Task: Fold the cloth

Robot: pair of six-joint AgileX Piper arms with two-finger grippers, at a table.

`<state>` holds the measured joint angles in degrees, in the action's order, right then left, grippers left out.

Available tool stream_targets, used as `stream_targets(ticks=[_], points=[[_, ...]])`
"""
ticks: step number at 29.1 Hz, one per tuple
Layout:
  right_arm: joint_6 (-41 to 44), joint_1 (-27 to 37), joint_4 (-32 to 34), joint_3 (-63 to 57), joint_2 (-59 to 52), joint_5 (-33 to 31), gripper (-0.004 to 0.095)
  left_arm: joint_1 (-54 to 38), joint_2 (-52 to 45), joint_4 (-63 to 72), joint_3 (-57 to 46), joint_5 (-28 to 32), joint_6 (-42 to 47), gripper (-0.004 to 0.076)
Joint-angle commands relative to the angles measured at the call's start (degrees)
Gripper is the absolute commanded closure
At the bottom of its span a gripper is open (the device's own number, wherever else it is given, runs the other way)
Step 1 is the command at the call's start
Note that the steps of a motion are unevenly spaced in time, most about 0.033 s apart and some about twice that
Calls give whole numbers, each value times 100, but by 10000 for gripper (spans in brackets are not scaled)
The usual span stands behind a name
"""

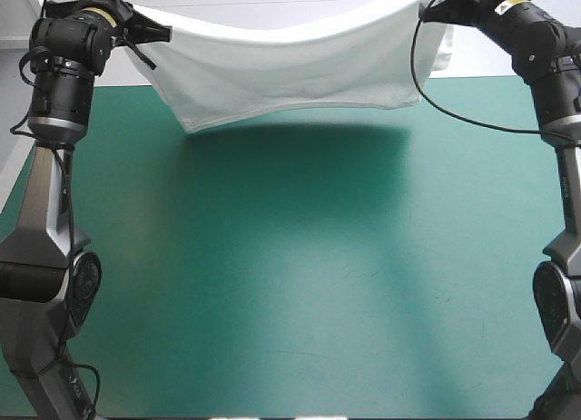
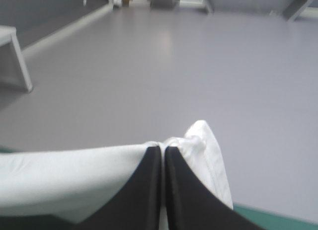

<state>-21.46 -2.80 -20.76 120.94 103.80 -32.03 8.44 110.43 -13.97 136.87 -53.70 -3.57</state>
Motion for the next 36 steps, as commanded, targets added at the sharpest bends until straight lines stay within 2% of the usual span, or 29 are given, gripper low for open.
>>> stream_targets(ticks=[1, 3, 5, 8, 11, 15, 19, 21, 26, 31, 36], points=[[294, 42, 370, 194, 2, -994, 927, 15, 0, -51, 172, -572, -28, 732], [848, 42, 744, 194, 239, -1757, 927, 15, 242, -51, 172, -1299, -88, 732], [1059, 42, 1011, 146, 447, -2427, 927, 15, 471, 67, 172, -2025, -132, 732], [1045, 42, 1107, -238, 522, -3054, 927, 15, 556, 722, -377, -2036, -267, 732], [1036, 42, 1135, -878, 392, -3539, 926, 15, 316, 1272, -1392, -2036, -406, 732], [1036, 42, 1123, -1943, -136, -3550, 926, 15, -382, 1214, -3196, -1988, -316, 732], [1029, 42, 1135, -2886, -788, -3637, 927, 15, -1354, 1219, -4711, -1515, -140, 732], [1029, 42, 1135, -3300, -1107, -3854, 927, 15, -1827, 1243, -5317, -1482, 29, 732], [1097, 28, 1121, -4454, -1775, -3942, 927, 15, -2872, 1256, -6211, -2029, 104, 732], [1060, 28, 954, -5425, -2220, -3942, 927, 15, -3570, 1229, -6949, -2018, 80, 732], [823, 28, 824, -6394, -2364, -3942, 927, 15, -3871, 1299, -7983, -2018, -116, 731]])
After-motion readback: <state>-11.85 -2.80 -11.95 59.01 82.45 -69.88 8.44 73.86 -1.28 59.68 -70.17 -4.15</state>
